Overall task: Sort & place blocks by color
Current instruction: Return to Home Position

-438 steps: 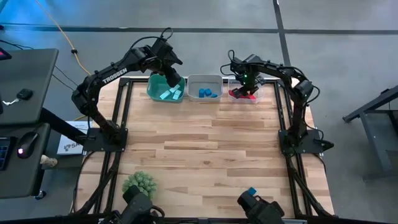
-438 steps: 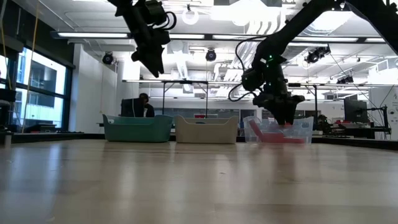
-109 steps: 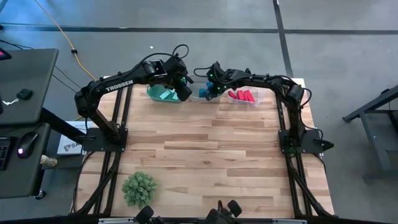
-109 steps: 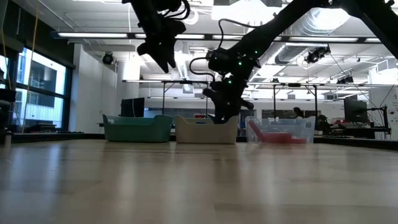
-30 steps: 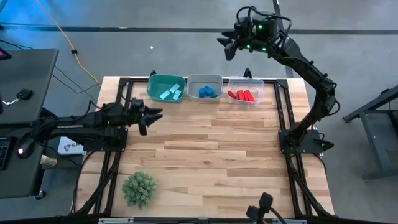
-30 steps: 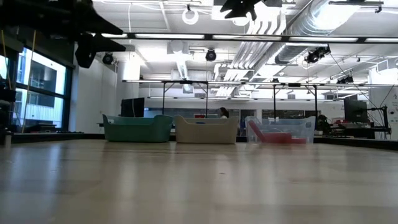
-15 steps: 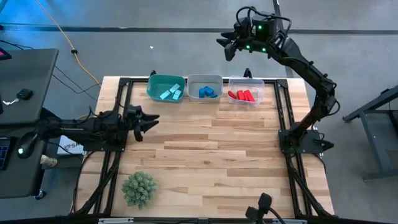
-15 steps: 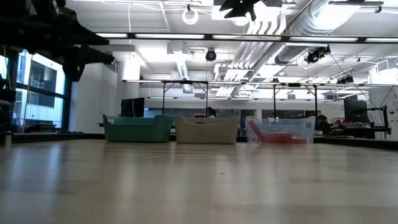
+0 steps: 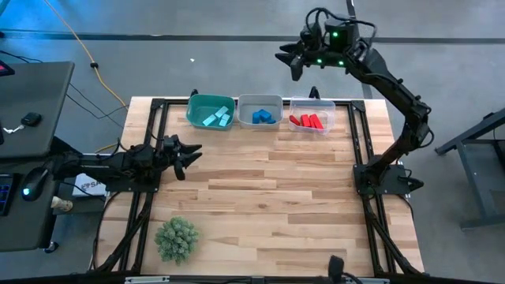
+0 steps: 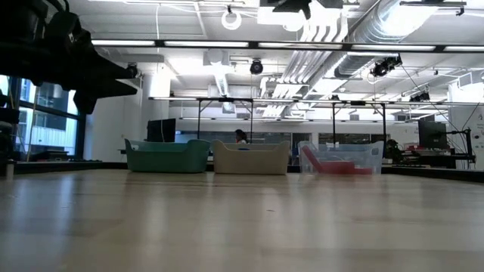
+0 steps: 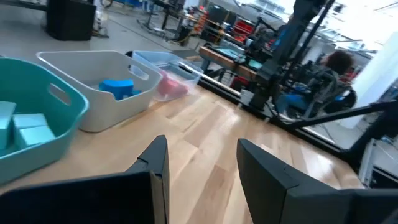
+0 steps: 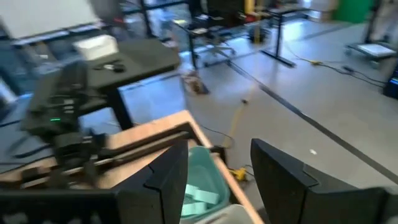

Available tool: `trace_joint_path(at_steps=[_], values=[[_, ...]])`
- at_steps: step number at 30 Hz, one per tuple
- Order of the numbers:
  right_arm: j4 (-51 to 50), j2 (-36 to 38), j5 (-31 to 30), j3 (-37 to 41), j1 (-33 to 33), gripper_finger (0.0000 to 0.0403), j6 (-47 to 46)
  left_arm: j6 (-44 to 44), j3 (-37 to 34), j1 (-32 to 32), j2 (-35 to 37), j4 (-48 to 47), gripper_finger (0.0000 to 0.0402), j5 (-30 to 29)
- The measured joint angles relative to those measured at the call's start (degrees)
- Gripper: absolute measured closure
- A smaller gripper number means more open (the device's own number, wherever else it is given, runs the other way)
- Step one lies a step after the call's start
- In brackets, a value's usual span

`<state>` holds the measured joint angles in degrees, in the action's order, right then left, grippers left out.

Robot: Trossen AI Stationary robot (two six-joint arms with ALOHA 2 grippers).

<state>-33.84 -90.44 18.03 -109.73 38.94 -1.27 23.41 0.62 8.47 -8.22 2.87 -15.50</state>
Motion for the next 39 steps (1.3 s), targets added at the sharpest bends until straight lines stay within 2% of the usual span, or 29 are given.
trace_joint_path(at_steps=[3,6,12,17,19,24,31,39], values=[[-1.61,2.55,2.4,0.0,-0.02,0.0237,1.54,-0.91,0.0,0.64,-0.03,-0.03,0.0289,-0.14],[-5.35,6.41,2.14,0.0,-0.09,0.0237,4.22,-2.28,0.02,0.67,-0.03,-0.04,0.0289,-0.1],[-17.16,14.9,2.55,0.0,-0.09,0.0237,12.29,-4.12,0.04,0.67,-0.06,-0.04,0.0289,0.05],[-24.61,20.31,8.81,1.29,-0.62,0.0237,13.62,-4.12,0.04,0.67,-0.06,-0.04,0.0289,0.05],[-21.88,23.63,8.74,6.16,-1.86,0.0237,12.22,-4.12,0.04,0.67,-0.06,-0.04,0.0289,0.05],[-7.75,35.02,1.26,25.58,-4.69,0.0237,5.13,-4.12,0.07,0.67,-0.06,-0.04,0.0289,0.05],[10.01,49.83,1.54,47.52,-10.06,0.0237,-3.26,-4.12,0.07,0.67,-0.06,-0.04,0.0289,0.08],[15.71,63.96,-10.31,65.95,-16.6,0.0237,-10.16,-4.1,0.11,0.67,-0.06,-0.04,0.0289,0.08]])
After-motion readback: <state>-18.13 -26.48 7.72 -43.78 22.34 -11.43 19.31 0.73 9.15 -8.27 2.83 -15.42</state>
